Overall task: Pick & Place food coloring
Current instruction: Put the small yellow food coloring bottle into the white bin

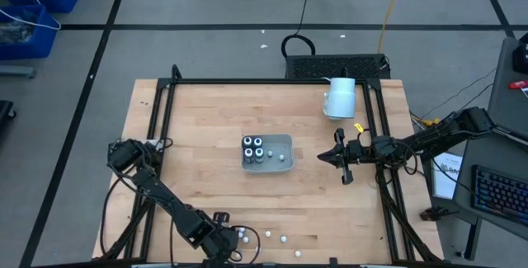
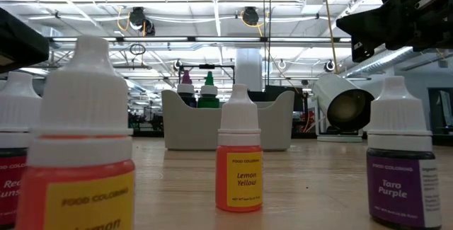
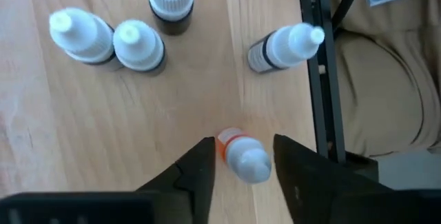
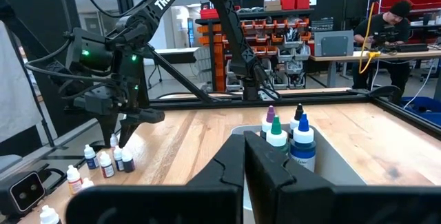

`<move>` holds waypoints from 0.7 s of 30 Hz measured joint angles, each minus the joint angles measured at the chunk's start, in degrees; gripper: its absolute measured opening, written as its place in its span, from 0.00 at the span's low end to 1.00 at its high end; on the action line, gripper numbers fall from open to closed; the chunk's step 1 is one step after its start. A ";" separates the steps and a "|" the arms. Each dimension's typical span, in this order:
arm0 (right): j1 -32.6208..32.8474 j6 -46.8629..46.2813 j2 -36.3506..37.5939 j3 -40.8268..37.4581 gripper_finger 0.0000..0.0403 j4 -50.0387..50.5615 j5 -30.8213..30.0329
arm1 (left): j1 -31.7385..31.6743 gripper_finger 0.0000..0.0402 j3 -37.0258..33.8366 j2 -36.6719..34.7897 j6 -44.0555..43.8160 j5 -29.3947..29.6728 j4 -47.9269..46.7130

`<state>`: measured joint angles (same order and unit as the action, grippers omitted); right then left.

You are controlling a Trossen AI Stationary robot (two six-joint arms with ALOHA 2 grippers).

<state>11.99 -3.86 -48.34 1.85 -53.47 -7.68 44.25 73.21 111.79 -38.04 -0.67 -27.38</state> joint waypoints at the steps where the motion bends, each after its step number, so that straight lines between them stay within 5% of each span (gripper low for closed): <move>1: 0.00 0.00 0.00 -0.02 0.00 0.00 0.00 | 0.00 0.33 0.00 0.00 0.00 -0.41 -0.25; 7: 0.00 0.00 0.00 -0.01 0.00 0.02 0.00 | -0.68 0.16 0.26 -0.17 0.83 -4.37 -2.20; 14: 0.00 -0.42 0.00 0.00 0.00 0.15 0.00 | -1.64 0.16 4.69 -0.09 4.79 -3.57 -7.80; 21: 0.00 -0.42 0.00 -0.02 0.00 0.20 0.17 | -1.65 0.17 12.88 -0.09 9.01 3.88 -18.03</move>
<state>11.99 -4.27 -48.34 1.83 -53.28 -7.51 42.60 86.09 111.70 -29.03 3.21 -45.41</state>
